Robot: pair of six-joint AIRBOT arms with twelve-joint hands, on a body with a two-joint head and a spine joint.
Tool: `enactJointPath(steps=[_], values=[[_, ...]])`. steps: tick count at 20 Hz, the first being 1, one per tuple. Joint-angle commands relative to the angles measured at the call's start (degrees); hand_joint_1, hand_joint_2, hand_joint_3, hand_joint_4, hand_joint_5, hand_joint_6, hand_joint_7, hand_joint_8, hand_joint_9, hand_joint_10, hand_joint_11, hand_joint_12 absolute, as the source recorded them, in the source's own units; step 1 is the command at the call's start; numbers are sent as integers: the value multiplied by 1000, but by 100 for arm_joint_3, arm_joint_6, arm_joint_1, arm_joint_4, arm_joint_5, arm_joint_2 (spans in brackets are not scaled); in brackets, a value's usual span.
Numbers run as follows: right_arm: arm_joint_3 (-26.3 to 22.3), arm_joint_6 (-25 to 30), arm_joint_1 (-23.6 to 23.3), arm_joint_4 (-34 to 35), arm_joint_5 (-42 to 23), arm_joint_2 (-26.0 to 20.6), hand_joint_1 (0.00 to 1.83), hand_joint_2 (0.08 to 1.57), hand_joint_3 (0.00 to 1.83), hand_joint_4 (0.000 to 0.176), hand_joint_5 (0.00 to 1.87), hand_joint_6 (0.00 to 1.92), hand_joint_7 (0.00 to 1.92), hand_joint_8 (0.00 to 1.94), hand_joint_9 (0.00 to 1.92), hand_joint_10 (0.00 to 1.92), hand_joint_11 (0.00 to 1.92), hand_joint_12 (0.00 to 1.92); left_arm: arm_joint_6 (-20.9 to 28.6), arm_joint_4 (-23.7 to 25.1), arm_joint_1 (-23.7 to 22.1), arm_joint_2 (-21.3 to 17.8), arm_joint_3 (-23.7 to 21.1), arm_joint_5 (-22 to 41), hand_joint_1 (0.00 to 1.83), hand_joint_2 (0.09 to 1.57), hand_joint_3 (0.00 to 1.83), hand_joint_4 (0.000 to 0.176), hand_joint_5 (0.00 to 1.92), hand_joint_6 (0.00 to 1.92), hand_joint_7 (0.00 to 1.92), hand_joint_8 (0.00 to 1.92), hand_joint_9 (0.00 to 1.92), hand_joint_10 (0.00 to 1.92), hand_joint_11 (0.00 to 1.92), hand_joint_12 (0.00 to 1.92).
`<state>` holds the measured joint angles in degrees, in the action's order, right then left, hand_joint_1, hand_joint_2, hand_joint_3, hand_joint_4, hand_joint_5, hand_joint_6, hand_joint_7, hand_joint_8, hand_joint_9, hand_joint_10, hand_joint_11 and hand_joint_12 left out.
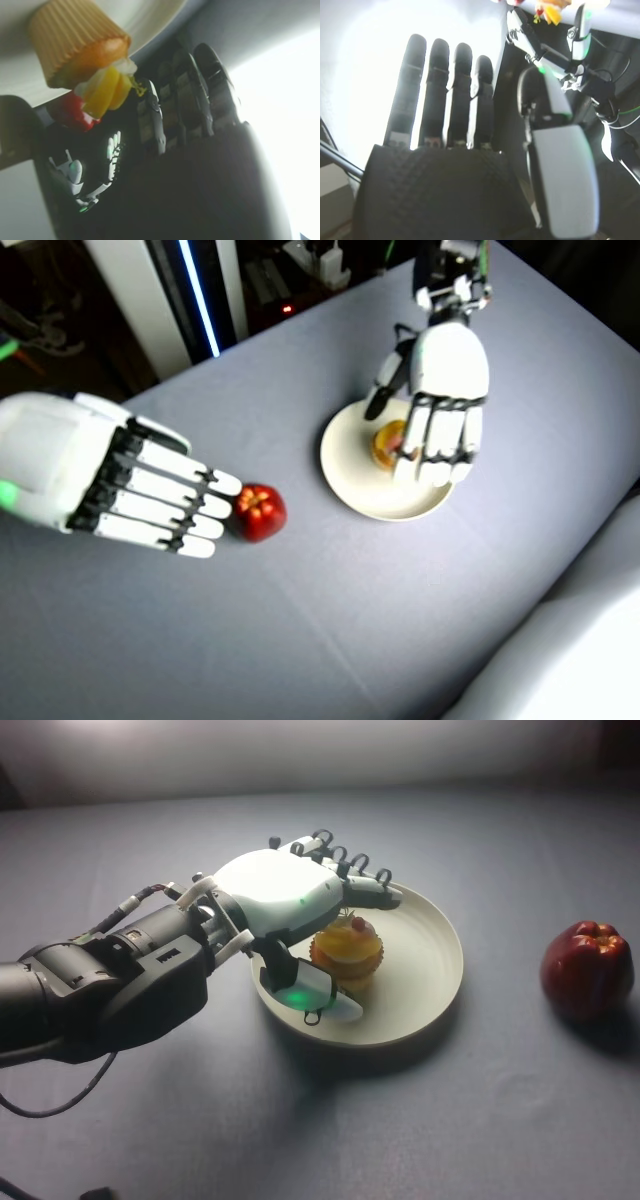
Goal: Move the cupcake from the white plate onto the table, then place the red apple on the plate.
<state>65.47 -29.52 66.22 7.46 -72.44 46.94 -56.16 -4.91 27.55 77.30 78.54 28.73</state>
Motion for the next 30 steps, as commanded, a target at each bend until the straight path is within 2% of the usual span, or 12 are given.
enactJointPath(steps=[1, 3, 4, 5, 7, 8, 11, 20, 21, 23, 24, 30], values=[[46, 35, -90, 180, -747, -20, 900, 1370, 3, 0, 544, 1624, 822, 2, 772, 7, 570, 257, -24, 51, -58, -7, 21, 609, 848, 870, 0, 73, 425, 8, 400, 7, 333, 2, 0, 850], [49, 35, -92, 190, -752, -20, 1081, 1336, 8, 0, 510, 1683, 692, 1372, 832, 6, 648, 404, -71, 66, -59, 45, 55, 529, 870, 889, 2, 84, 459, 6, 427, 5, 353, 4, 0, 888], [49, 35, -92, 193, -752, -20, 998, 1383, 0, 0, 509, 1665, 672, 572, 835, 14, 666, 415, -76, 66, -59, 63, 74, 502, 935, 945, 5, 52, 533, 7, 527, 10, 472, 19, 104, 906], [49, 35, -92, 196, -752, -17, 1076, 1333, 6, 0, 532, 1651, 694, 1236, 840, 12, 687, 426, -76, 66, -59, 97, 109, 459, 998, 966, 2, 22, 609, 5, 657, 12, 626, 31, 226, 887], [51, 35, -91, 202, -751, -10, 1001, 1373, 0, 0, 533, 1625, 786, 198, 862, 8, 663, 387, -74, 64, -72, 168, 165, 421, 1312, 1033, 3, 0, 869, 14, 1051, 639, 926, 39, 386, 919], [54, 35, -91, 209, -751, -5, 998, 1376, 0, 0, 530, 1628, 836, 66, 869, 4, 671, 370, -74, 64, -90, 205, 185, 420, 1284, 1072, 0, 0, 946, 648, 1133, 829, 964, 25, 345, 1024], [59, 35, -91, 225, -753, -3, 1004, 1367, 2, 0, 542, 1611, 886, 12, 886, 4, 708, 338, -75, 64, -151, 193, 180, 510, 1391, 1061, 0, 0, 1227, 248, 1113, 861, 967, 1168, 550, 1167], [14, 35, -86, 218, -752, -4, 980, 1386, 2, 0, 513, 1654, 825, 0, 838, 0, 706, 326, -62, 109, 79, -1548, -1001, 1967, 1241, 1064, 0, 23, 1096, 730, 1099, 852, 1101, 234, 628, 1160], [5, 32, -74, 216, -752, -4, 926, 1379, 0, 0, 506, 656, 777, 0, 803, 0, 688, 309, -62, -20, 318, -1820, -1156, 2179, 1254, 1049, 0, 0, 1131, 625, 1150, 806, 1186, 206, 716, 1159], [1, 32, -55, 211, -751, -4, 868, 1340, 0, 0, 591, 64, 694, 2, 676, 2, 595, 253, -62, -179, 619, -2095, -1321, 2351, 1255, 1056, 0, 0, 1144, 583, 1104, 902, 1178, 109, 631, 1135], [1, 32, -49, 202, -747, -4, 799, 1324, 0, 0, 559, 16, 620, 0, 592, 0, 522, 218, -71, -307, 840, -2216, -1406, 2381, 1362, 1066, 17, 0, 1291, 118, 1042, 982, 971, 1035, 592, 1181], [3, 42, -49, 93, -669, -5, 764, 1311, 2, 0, 523, 1, 542, 0, 533, 2, 472, 176, -449, -895, 1460, -2265, -1446, 2145, 1394, 1065, 0, 0, 1066, 615, 1127, 790, 976, 1124, 756, 1018]])
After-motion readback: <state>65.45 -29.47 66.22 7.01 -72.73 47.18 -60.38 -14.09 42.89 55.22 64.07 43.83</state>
